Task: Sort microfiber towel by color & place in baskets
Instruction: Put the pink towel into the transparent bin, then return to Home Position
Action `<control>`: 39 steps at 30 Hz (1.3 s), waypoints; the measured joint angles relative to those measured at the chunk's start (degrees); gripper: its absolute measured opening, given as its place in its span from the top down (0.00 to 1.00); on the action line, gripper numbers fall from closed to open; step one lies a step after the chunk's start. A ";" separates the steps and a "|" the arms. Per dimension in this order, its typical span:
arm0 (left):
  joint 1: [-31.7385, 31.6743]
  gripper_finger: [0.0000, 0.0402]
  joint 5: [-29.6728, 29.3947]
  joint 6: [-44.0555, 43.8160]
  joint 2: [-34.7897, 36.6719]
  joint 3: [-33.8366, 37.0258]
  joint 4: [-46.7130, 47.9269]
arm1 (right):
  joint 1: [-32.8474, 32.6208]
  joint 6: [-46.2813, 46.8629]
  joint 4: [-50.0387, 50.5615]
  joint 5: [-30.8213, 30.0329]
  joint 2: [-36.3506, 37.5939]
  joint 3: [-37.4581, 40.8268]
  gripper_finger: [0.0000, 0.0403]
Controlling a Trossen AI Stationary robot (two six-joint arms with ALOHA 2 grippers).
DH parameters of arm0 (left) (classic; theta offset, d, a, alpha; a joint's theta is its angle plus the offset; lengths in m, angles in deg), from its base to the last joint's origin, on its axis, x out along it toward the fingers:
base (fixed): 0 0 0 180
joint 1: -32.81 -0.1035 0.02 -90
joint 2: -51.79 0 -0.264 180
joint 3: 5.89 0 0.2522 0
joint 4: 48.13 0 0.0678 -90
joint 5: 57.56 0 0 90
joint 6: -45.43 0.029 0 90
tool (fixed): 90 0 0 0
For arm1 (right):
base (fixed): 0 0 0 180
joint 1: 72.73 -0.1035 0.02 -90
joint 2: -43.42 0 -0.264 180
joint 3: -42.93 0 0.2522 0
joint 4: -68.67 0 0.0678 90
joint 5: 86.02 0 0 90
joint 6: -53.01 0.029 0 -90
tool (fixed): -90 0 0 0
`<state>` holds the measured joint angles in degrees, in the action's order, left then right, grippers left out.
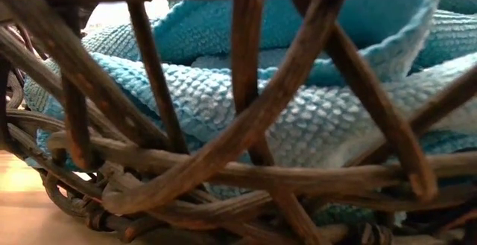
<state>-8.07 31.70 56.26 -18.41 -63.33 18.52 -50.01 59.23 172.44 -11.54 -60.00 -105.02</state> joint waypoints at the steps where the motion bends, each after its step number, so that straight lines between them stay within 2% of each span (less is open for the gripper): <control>1: 0.31 0.41 -0.42 0.19 0.00 -0.42 0.23 | 0.00 -0.01 0.00 -0.25 0.02 0.00 0.14; 5: 0.69 0.41 -2.72 2.30 0.83 -4.62 0.50 | 0.00 -0.17 0.00 -0.47 0.02 0.00 0.14; 11: 0.69 0.41 -4.28 6.66 3.41 -14.65 3.41 | 0.00 -0.19 0.00 -0.47 0.02 0.00 0.14; 14: 1.03 0.41 -2.00 4.19 5.73 -17.89 3.04 | 0.00 -0.74 0.00 -0.43 0.02 0.00 0.14; 17: 1.82 0.41 4.31 -3.64 9.21 -17.93 0.10 | 0.02 -2.06 0.00 1.04 0.02 0.00 0.14; 20: 4.41 0.44 13.48 -11.18 15.03 -14.48 -8.05 | 0.02 -2.16 -0.01 3.99 0.02 0.00 0.14; 22: 7.73 0.49 14.66 -15.92 19.85 -10.57 -15.86 | 0.00 -2.46 0.00 6.70 0.02 0.00 0.14; 25: 13.80 0.62 10.36 -23.27 27.09 -3.82 -25.60 | -0.28 -3.72 0.00 10.17 0.02 0.00 0.14; 30: 22.05 0.93 0.29 -32.46 38.21 8.17 -39.25 | -1.32 -6.32 0.00 12.44 0.02 0.00 0.14; 31: 23.18 0.96 -0.99 -33.76 40.10 10.66 -42.19 | -1.47 -6.56 0.00 13.03 0.02 0.00 0.14; 35: 25.88 0.97 -4.16 -36.06 46.23 18.98 -53.55 | -2.10 -6.68 0.00 15.43 0.20 0.02 0.14; 39: 26.70 0.99 -3.09 -36.08 50.81 26.42 -60.81 | -3.06 -6.23 -0.02 18.07 1.82 0.02 0.14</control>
<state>18.63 28.62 20.18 32.40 -36.91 -42.29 -53.06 53.00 172.43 6.54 -58.19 -105.00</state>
